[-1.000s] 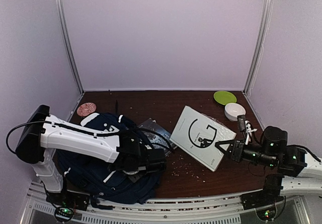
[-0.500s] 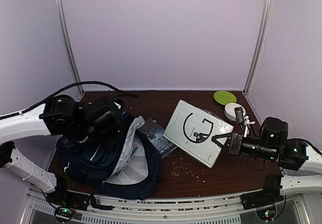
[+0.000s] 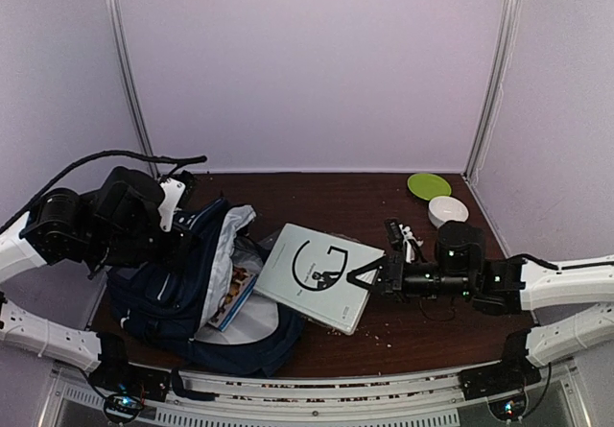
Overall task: Pack the student bag
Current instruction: Place the book in the student bag, then adjust the book at the center of the board.
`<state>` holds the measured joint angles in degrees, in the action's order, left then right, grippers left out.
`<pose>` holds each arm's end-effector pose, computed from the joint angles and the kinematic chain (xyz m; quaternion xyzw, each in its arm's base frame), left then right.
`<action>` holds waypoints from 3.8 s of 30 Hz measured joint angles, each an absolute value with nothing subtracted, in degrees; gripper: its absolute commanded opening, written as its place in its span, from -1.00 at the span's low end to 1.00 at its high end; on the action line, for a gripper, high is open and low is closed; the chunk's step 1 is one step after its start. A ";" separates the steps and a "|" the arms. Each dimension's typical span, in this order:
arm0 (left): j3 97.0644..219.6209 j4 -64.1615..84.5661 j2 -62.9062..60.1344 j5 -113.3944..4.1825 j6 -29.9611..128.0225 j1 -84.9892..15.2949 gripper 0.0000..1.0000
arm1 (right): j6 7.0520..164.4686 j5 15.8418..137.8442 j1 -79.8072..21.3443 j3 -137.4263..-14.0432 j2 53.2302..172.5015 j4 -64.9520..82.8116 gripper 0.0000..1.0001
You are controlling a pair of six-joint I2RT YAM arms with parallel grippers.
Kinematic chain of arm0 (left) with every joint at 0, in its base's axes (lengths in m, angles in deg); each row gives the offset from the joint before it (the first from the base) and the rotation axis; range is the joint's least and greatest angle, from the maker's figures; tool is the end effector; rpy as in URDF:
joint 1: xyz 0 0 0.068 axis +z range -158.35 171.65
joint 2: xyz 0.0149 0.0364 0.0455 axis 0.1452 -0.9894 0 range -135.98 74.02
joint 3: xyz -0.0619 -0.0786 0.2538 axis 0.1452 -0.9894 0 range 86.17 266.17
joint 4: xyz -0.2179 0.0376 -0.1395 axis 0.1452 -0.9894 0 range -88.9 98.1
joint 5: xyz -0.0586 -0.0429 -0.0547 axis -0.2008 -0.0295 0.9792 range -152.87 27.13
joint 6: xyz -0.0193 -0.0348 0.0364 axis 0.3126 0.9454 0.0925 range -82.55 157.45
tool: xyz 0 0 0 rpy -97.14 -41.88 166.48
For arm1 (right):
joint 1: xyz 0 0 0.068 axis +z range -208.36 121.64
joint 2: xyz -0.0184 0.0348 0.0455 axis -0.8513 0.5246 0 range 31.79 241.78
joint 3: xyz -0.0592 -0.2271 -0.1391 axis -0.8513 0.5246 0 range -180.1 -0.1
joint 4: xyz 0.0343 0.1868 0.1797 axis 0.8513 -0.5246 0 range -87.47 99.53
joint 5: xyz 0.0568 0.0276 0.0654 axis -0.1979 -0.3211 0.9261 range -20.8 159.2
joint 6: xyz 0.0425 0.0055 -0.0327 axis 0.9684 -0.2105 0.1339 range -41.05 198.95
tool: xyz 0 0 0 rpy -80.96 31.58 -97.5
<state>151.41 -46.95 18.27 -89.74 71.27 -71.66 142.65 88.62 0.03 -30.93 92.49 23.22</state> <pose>0.0939 -0.1511 0.3559 0.1442 0.8931 -0.1334 0.4046 0.1138 0.2076 0.2437 -0.0646 0.7920 0.5832 0.1686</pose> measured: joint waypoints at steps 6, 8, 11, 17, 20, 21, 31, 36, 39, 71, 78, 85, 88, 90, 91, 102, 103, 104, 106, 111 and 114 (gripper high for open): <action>150.29 -44.92 18.54 -89.30 70.95 -71.48 -1.00 | 148.96 91.94 2.13 -37.14 103.62 31.11 -1.00; 150.14 -44.37 18.54 -89.02 70.97 -71.44 -1.00 | 150.43 92.53 2.74 -39.54 107.09 32.77 -1.00; 149.11 -42.38 19.52 -88.84 70.99 -71.33 -1.00 | 151.70 92.93 3.33 -43.74 112.84 33.49 -1.00; 145.24 -38.03 23.41 -87.42 71.67 -71.28 -1.00 | 154.10 92.49 4.34 -52.96 126.22 34.23 -1.00; 143.32 -35.63 25.05 -86.83 72.50 -71.28 -1.00 | 155.98 91.62 5.04 -57.07 132.40 35.39 -1.00; 142.42 -34.69 25.66 -86.48 72.83 -71.26 -1.00 | 156.88 91.20 5.34 -58.23 134.26 36.05 -1.00; 138.25 -30.16 28.87 -83.99 74.09 -71.13 -1.00 | 164.15 86.39 8.88 -75.56 153.32 42.80 -0.77; 137.00 -28.94 30.91 -83.64 74.20 -71.07 -1.00 | 165.23 86.26 9.47 -81.79 157.52 41.69 0.26; 136.37 -28.76 32.24 -83.80 74.20 -71.07 -1.00 | 164.11 86.94 9.56 -82.75 157.58 39.52 0.53; 139.34 -37.79 35.10 -89.37 75.08 -71.37 -0.65 | 126.82 70.61 0.69 -64.13 113.23 -1.85 0.86; 140.59 -43.52 31.21 -89.28 79.91 -71.46 0.50 | 119.41 69.74 -10.85 -56.52 119.05 0.55 0.83; 145.83 -48.33 31.50 -89.50 81.09 -71.44 0.96 | 115.09 71.68 -11.25 -60.94 128.97 2.10 0.84; 150.79 -49.07 30.73 -90.61 80.43 -71.42 0.96 | 115.11 72.21 -11.51 -61.81 129.80 3.85 0.83; 154.73 -48.81 28.83 -91.53 79.25 -71.39 0.96 | 115.30 72.69 -11.95 -61.84 130.22 5.21 0.83; 156.32 -48.30 27.43 -92.08 78.60 -71.39 0.96 | 115.37 72.95 -12.14 -61.84 130.44 5.62 0.83; 167.51 -30.93 -9.62 -81.35 72.87 -58.96 0.95 | 120.94 76.27 -14.41 -60.07 132.95 10.02 0.77; 169.42 -30.38 -13.88 -79.51 72.76 -57.80 0.95 | 121.71 76.47 -14.46 -59.39 132.93 10.61 0.77; 170.77 -29.66 -17.11 -78.11 72.59 -56.90 0.96 | 122.67 76.62 -14.52 -58.34 132.69 11.28 0.77; 173.13 -27.98 -22.90 -75.40 72.08 -55.15 0.96 | 125.07 76.97 -14.52 -55.72 131.84 12.44 0.75; 178.16 -25.81 -33.24 -66.88 70.01 -49.86 0.95 | 134.78 79.60 -13.85 -45.99 128.73 19.04 0.73; 181.90 -25.11 -37.29 -63.16 68.43 -47.09 0.94 | 139.59 80.56 -12.29 -43.56 128.53 22.54 0.70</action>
